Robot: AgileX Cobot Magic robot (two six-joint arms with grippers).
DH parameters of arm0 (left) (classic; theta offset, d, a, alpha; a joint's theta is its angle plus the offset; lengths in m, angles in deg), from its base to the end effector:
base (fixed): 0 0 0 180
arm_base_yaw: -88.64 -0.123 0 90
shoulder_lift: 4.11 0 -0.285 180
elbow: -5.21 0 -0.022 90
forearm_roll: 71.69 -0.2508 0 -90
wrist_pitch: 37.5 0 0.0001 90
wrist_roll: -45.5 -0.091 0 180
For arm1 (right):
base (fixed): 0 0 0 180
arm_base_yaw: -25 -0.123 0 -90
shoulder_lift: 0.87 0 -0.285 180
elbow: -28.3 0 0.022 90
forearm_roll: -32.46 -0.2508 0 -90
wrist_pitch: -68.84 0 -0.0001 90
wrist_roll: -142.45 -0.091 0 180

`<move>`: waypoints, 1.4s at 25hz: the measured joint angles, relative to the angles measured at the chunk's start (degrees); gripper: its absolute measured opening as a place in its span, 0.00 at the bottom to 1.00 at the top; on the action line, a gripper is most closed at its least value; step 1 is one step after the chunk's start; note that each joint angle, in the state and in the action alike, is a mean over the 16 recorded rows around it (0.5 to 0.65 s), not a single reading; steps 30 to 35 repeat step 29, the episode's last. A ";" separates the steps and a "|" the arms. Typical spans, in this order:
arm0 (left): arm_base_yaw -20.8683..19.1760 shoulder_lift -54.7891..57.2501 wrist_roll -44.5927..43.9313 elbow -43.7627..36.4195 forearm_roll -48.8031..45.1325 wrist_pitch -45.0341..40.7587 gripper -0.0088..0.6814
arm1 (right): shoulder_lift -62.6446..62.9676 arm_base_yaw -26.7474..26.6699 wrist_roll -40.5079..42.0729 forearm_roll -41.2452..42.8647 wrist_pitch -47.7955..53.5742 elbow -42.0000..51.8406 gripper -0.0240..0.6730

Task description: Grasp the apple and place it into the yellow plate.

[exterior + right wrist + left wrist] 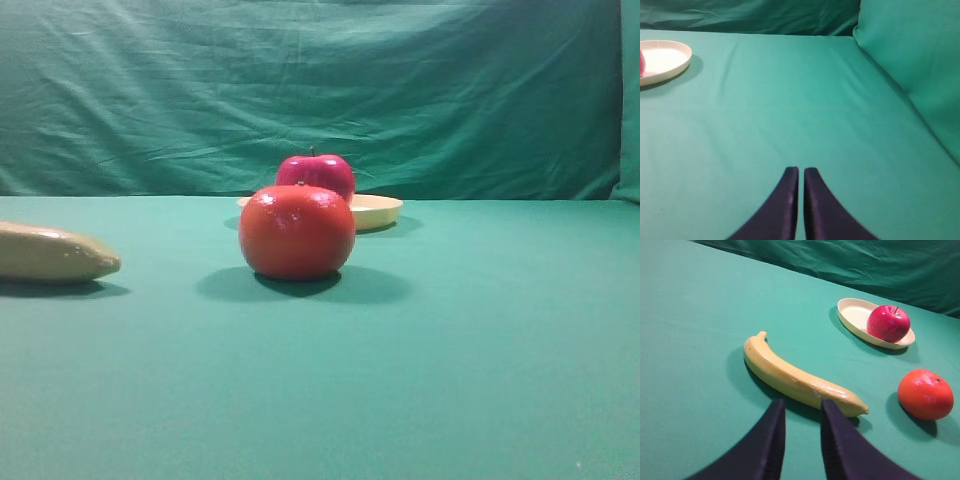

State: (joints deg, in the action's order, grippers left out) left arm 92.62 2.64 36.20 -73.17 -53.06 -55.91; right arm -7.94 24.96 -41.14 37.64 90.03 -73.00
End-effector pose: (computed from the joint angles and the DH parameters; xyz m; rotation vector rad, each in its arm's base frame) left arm 0.0526 -0.0129 0.1798 0.0028 1.7969 -0.2457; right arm 0.0527 -0.0029 0.1720 0.0017 1.8655 -0.0449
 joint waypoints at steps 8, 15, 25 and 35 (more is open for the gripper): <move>0.00 0.00 0.00 0.00 0.00 0.00 0.24 | 0.00 0.00 1.50 -0.01 0.04 0.01 0.03; 0.00 0.00 0.00 0.00 0.00 0.00 0.24 | 0.00 0.00 1.86 -0.01 0.04 0.01 0.03; 0.00 0.00 0.00 0.00 0.00 0.00 0.24 | 0.00 0.00 1.90 -0.01 0.04 0.01 0.03; 0.00 0.00 0.00 0.00 0.00 0.00 0.24 | 0.00 0.00 1.90 -0.01 0.04 0.01 0.03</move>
